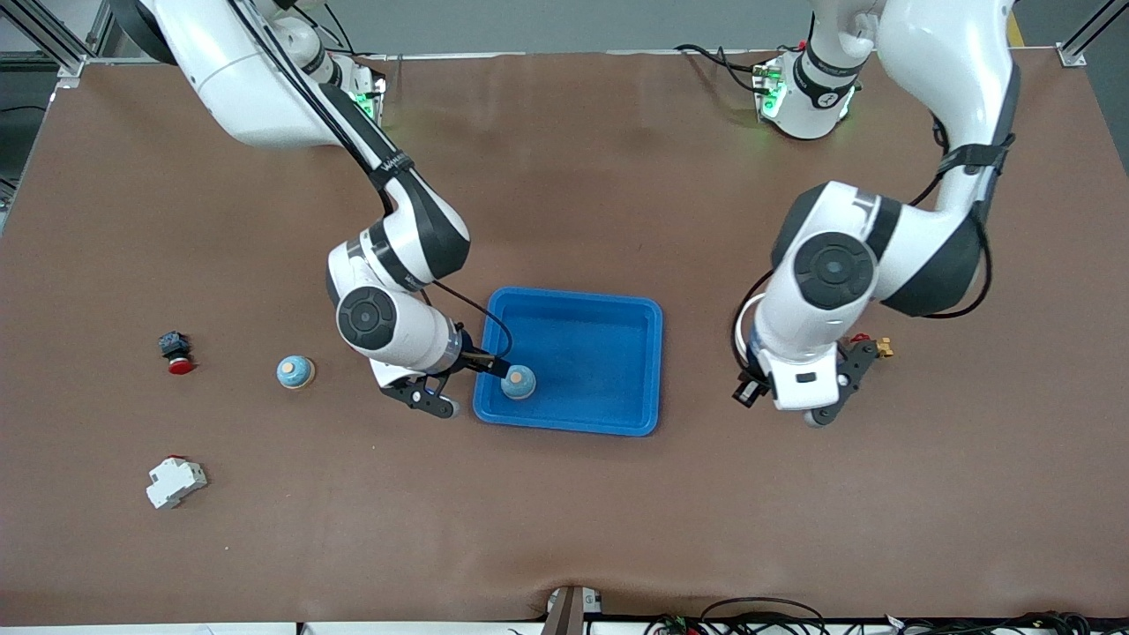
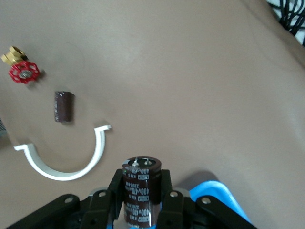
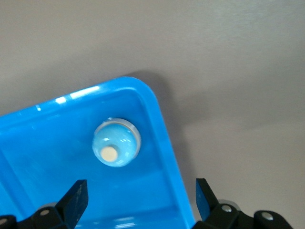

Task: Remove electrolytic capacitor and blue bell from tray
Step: 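Grasp the second bell with the right gripper while the left gripper carries, then set the capacitor beside the white arc while the right gripper carries the bell, then set the bell beside the first bell while the left gripper withdraws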

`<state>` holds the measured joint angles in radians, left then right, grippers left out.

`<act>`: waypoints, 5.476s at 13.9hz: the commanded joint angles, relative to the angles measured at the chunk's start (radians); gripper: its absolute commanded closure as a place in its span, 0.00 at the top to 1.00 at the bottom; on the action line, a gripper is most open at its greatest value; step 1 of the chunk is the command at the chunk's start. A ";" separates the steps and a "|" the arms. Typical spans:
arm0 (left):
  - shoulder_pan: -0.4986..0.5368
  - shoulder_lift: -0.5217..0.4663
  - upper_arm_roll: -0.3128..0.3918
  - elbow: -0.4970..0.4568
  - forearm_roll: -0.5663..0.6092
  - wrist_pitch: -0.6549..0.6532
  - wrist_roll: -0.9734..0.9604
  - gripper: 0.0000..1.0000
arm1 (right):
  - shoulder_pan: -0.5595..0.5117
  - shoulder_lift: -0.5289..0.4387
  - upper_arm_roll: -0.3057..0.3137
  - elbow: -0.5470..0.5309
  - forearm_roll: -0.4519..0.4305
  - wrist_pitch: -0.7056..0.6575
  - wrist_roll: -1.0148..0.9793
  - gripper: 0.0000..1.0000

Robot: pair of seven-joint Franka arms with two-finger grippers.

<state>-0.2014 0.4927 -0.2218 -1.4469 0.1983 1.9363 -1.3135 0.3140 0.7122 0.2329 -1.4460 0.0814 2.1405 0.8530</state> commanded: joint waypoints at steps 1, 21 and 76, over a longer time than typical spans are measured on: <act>0.059 -0.111 -0.008 -0.131 -0.033 -0.005 0.110 0.00 | 0.049 0.071 -0.015 0.081 -0.032 0.044 0.063 1.00; 0.402 -0.057 -0.005 -0.438 0.124 0.176 0.549 0.00 | 0.229 0.246 -0.161 0.193 -0.075 0.119 0.118 1.00; 0.583 -0.180 -0.346 -0.027 0.199 -0.201 0.863 1.00 | -0.084 -0.051 -0.155 -0.281 0.009 0.150 -0.750 0.00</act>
<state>0.3757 0.3489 -0.5507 -1.4851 0.3991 1.7938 -0.4578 0.2435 0.6501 0.0702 -1.7351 0.0840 2.2770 0.1241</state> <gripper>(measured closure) 0.000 0.344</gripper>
